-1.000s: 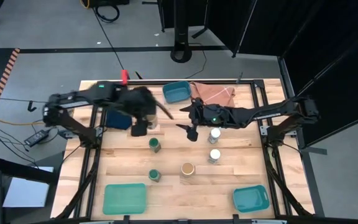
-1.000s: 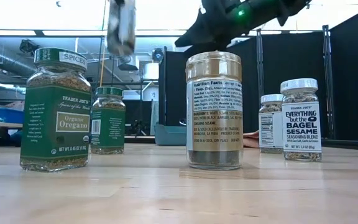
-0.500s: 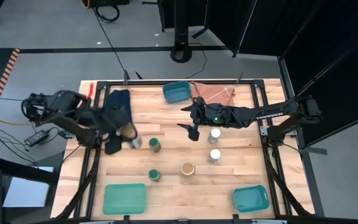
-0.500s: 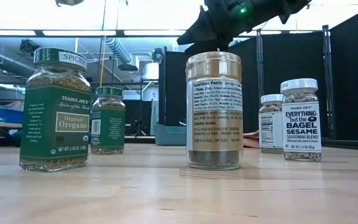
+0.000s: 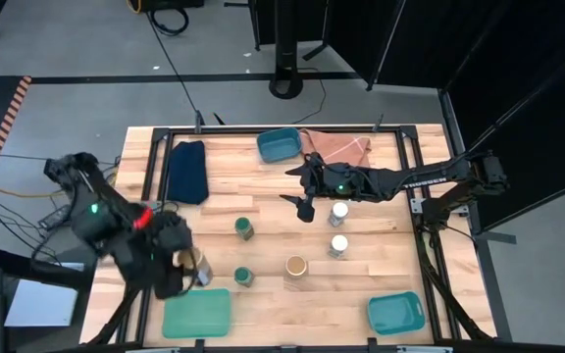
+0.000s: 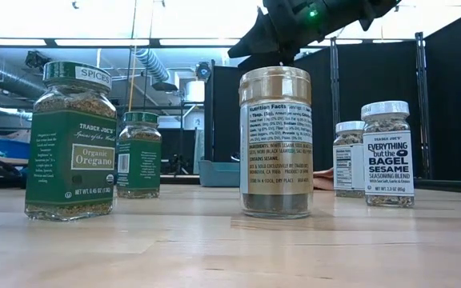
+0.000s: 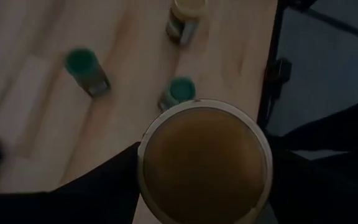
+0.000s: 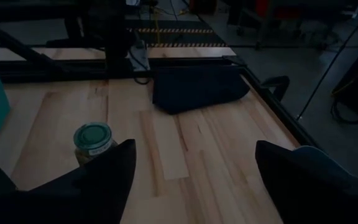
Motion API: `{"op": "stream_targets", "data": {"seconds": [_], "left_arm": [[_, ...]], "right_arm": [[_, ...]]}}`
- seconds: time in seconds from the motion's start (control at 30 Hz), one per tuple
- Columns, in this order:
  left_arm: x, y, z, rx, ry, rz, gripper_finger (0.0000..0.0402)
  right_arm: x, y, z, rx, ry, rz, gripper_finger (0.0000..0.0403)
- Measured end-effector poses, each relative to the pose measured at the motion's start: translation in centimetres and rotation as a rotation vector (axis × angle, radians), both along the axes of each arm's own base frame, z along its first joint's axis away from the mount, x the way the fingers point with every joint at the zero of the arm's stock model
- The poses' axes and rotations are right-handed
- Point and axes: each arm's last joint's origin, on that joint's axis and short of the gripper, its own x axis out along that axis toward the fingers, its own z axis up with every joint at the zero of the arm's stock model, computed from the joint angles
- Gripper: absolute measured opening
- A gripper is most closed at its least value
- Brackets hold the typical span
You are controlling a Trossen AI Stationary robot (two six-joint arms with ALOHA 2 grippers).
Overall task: Sort spices by type
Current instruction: Put the top brown seasoning bottle into the light green bin
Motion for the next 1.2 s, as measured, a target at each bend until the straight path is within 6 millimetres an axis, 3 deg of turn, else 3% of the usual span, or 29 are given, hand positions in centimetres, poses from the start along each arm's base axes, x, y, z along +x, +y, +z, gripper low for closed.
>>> {"op": "stream_targets", "data": {"seconds": [0.47, 0.77, 1.2], "left_arm": [[-1.8, -7.3, -4.2, -0.012, 0.079, 0.160, 0.0288], [-4.0, -9.2, -6.1, 0.023, 0.118, 0.305, 0.0289], [-4.7, -12.0, -9.1, 0.097, 0.148, 0.376, 0.0289]], "right_arm": [[0.0, 0.0, 0.0, 0.000, 0.000, 0.000, 0.0333], [0.0, 0.0, 0.0, 0.001, 0.001, -0.001, 0.0332], [0.0, 0.0, 0.0, 0.000, 0.001, -0.002, 0.0328]]}}
